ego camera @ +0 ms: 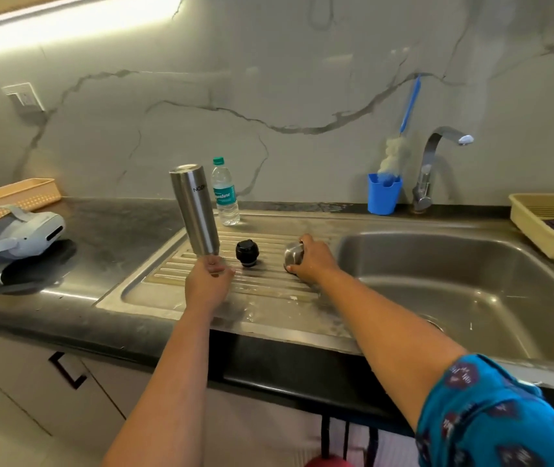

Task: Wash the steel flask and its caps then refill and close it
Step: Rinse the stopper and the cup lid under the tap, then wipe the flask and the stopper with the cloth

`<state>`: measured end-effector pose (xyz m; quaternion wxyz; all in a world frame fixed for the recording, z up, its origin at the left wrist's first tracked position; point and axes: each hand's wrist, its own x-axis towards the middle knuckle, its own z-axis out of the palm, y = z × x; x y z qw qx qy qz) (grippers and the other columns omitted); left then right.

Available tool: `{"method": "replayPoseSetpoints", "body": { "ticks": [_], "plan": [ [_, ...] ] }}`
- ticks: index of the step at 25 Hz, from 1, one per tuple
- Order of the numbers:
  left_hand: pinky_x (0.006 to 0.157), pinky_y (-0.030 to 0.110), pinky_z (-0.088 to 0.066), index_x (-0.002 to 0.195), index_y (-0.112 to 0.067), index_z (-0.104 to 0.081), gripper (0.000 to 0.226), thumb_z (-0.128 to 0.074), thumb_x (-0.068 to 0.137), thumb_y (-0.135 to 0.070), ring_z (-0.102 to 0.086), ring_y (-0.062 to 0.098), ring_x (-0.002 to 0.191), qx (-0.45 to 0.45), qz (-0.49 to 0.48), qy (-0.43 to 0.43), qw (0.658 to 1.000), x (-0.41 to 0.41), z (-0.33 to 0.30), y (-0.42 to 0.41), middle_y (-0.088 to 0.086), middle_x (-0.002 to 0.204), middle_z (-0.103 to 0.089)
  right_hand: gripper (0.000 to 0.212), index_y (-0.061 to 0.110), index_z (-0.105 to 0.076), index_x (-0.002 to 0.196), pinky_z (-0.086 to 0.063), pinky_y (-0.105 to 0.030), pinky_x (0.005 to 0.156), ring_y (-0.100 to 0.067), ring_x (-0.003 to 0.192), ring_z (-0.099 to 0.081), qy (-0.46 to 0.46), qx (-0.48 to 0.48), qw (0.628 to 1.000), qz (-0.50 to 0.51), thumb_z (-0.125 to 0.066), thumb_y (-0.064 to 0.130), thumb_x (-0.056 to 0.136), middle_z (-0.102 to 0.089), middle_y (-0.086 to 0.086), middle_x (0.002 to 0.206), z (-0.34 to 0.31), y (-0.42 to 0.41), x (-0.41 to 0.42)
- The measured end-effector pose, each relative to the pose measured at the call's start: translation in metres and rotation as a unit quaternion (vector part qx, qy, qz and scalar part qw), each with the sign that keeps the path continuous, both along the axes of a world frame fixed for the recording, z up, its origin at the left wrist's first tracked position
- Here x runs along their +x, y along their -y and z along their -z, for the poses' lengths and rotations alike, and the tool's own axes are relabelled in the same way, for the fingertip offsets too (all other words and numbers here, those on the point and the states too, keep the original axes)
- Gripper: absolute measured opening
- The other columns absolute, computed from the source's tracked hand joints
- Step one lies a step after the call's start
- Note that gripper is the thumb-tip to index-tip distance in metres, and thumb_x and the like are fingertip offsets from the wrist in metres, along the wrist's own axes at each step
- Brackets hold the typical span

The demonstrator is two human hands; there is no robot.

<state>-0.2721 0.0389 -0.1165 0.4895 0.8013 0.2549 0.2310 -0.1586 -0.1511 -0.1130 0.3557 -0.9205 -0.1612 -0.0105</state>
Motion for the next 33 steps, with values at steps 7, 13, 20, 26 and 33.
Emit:
{"method": "replayPoseSetpoints", "body": {
  "ticks": [7,13,20,26,33],
  "plan": [
    [0.101,0.04,-0.042,0.147,-0.016,-0.035,0.066,-0.068,0.09,-0.013,-0.042,0.029,0.132,-0.019,-0.098,0.066,0.993,0.04,-0.036,-0.048,0.009,0.151,-0.035,0.077,0.014,-0.02,0.152,-0.025,-0.04,0.114,-0.031,0.144,-0.021,0.026,-0.07,0.994,-0.074,-0.063,0.034,0.091,-0.019,-0.012,0.158,-0.059,-0.055,0.011],
    [0.088,0.035,-0.047,0.136,-0.02,-0.043,0.049,-0.056,0.092,-0.003,-0.056,0.021,0.111,-0.185,-0.033,0.117,0.975,0.075,-0.062,-0.063,0.002,0.119,-0.059,0.054,0.018,-0.026,0.151,-0.03,-0.043,0.113,-0.03,0.139,-0.033,-0.142,0.199,0.952,-0.186,-0.042,0.009,0.1,-0.034,-0.011,0.152,-0.077,-0.139,0.008],
    [0.098,0.051,-0.052,0.132,-0.043,-0.05,0.053,-0.064,0.087,-0.017,-0.053,0.021,0.122,-0.128,-0.035,0.189,0.973,0.05,-0.071,-0.053,-0.004,0.139,-0.049,0.047,0.012,-0.039,0.141,-0.04,-0.044,0.108,-0.025,0.129,-0.047,-0.16,0.359,0.892,-0.224,-0.053,0.005,0.096,-0.047,-0.007,0.142,-0.092,-0.135,-0.003],
    [0.104,0.048,-0.047,0.139,-0.036,-0.051,0.052,-0.05,0.096,-0.008,-0.049,0.021,0.123,0.057,0.027,0.268,0.961,0.021,-0.122,0.048,-0.009,0.129,-0.043,0.054,0.017,-0.051,0.125,-0.052,-0.047,0.094,-0.021,0.106,-0.064,-0.022,0.47,0.871,-0.143,-0.075,0.036,0.081,-0.059,0.003,0.119,-0.122,-0.041,-0.041],
    [0.104,0.022,-0.027,0.144,-0.028,-0.05,0.062,-0.049,0.089,0.001,-0.038,0.005,0.118,0.214,0.227,0.234,0.921,-0.002,-0.124,0.21,-0.002,0.138,-0.053,0.049,0.015,-0.053,0.125,-0.056,-0.037,0.087,-0.023,0.11,-0.064,-0.03,0.589,0.808,-0.015,-0.075,0.024,0.082,-0.063,-0.007,0.124,-0.115,0.155,-0.074]
  ]
}}
